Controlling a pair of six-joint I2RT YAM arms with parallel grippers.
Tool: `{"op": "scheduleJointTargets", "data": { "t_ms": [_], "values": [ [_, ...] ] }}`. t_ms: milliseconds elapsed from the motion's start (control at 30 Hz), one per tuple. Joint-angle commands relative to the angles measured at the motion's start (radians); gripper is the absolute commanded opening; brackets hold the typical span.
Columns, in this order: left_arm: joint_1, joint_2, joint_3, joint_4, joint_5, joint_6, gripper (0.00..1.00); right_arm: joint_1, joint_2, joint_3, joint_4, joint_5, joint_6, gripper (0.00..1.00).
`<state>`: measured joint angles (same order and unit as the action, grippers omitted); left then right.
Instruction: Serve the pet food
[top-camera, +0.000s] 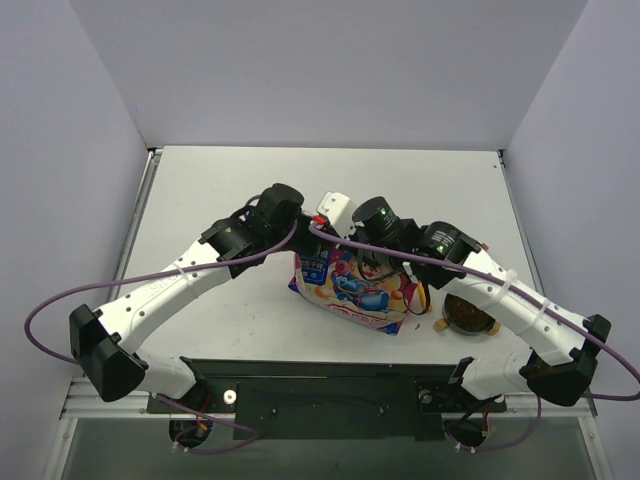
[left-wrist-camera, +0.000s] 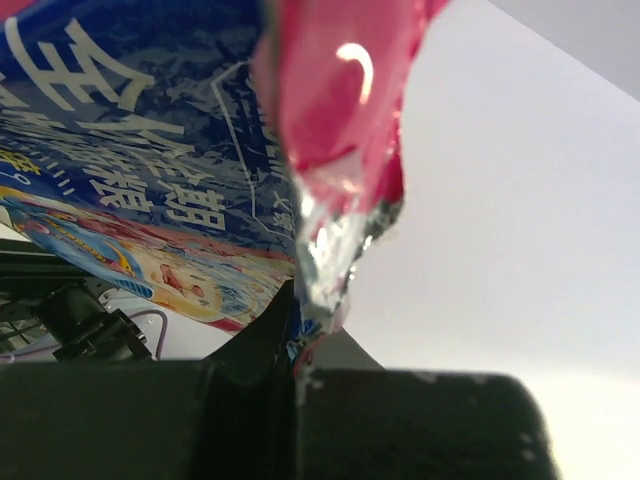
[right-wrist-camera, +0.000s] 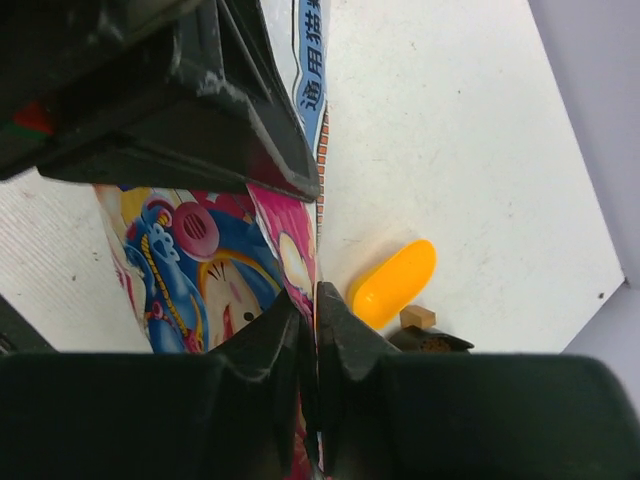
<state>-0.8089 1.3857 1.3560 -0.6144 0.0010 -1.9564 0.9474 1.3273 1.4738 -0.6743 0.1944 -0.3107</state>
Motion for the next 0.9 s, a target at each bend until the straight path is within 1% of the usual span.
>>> {"op": "scheduleJointTargets", "data": {
  "t_ms": [0, 33, 100, 167, 200, 233, 267, 367, 433, 467, 500, 567, 600, 633, 667, 700, 800, 833, 867],
  "values": [
    [0.03, -0.007, 0.066, -0.006, -0.055, 0.008, 0.0, -0.028, -0.101, -0.062, 0.004, 0.039, 0.021, 0.11],
    [0.037, -0.004, 0.096, -0.028, -0.052, 0.023, 0.0, -0.035, -0.112, -0.085, 0.004, 0.043, 0.018, 0.18],
    [0.045, 0.001, 0.112, -0.061, -0.046, 0.034, 0.0, -0.047, -0.145, -0.124, 0.005, 0.056, 0.01, 0.25],
    [0.045, 0.001, 0.114, -0.07, -0.041, 0.031, 0.0, -0.056, -0.166, -0.159, 0.007, 0.063, 0.005, 0.27],
    [0.047, 0.006, 0.118, -0.083, -0.039, 0.033, 0.0, -0.059, -0.172, -0.165, 0.008, 0.071, 0.01, 0.26],
    [0.047, 0.007, 0.127, -0.09, -0.038, 0.037, 0.0, -0.064, -0.174, -0.17, 0.007, 0.071, 0.013, 0.16],
    [0.045, 0.013, 0.132, -0.105, -0.036, 0.039, 0.0, -0.065, -0.177, -0.17, 0.007, 0.088, 0.024, 0.0],
    [0.047, 0.012, 0.115, -0.093, -0.029, 0.04, 0.0, -0.076, -0.197, -0.159, 0.008, 0.086, 0.05, 0.0],
    [0.051, -0.01, 0.057, -0.016, -0.026, 0.027, 0.01, -0.079, -0.217, -0.15, 0.004, 0.057, 0.067, 0.0],
    [0.054, -0.023, 0.023, 0.022, -0.027, 0.007, 0.1, -0.079, -0.22, -0.138, -0.005, 0.039, 0.074, 0.0],
    [0.054, -0.027, 0.014, 0.033, -0.032, 0.002, 0.22, -0.079, -0.227, -0.133, -0.011, 0.03, 0.076, 0.0],
    [0.059, -0.025, 0.015, 0.036, -0.038, 0.011, 0.27, -0.079, -0.243, -0.133, -0.013, 0.004, 0.081, 0.0],
    [0.06, -0.019, 0.02, 0.039, -0.038, 0.017, 0.27, -0.078, -0.244, -0.133, -0.011, -0.007, 0.082, 0.0],
    [0.059, -0.016, 0.023, 0.045, -0.039, 0.02, 0.15, -0.078, -0.246, -0.133, -0.011, -0.01, 0.084, 0.0],
    [0.06, -0.01, 0.026, 0.06, -0.039, 0.027, 0.06, -0.078, -0.246, -0.132, -0.011, -0.019, 0.084, 0.0],
    [0.059, -0.01, 0.031, 0.058, -0.053, 0.03, 0.0, -0.079, -0.244, -0.132, -0.01, -0.03, 0.082, 0.0],
    [0.057, -0.004, 0.078, 0.006, -0.075, 0.046, 0.0, -0.075, -0.231, -0.126, -0.002, -0.055, 0.07, 0.0],
    [0.057, -0.004, 0.087, -0.027, -0.073, 0.048, 0.0, -0.072, -0.215, -0.122, 0.002, -0.047, 0.052, 0.04],
    [0.059, -0.004, 0.1, -0.041, -0.068, 0.048, 0.0, -0.052, -0.206, -0.125, 0.021, -0.043, 0.041, 0.15]
  ]
}}
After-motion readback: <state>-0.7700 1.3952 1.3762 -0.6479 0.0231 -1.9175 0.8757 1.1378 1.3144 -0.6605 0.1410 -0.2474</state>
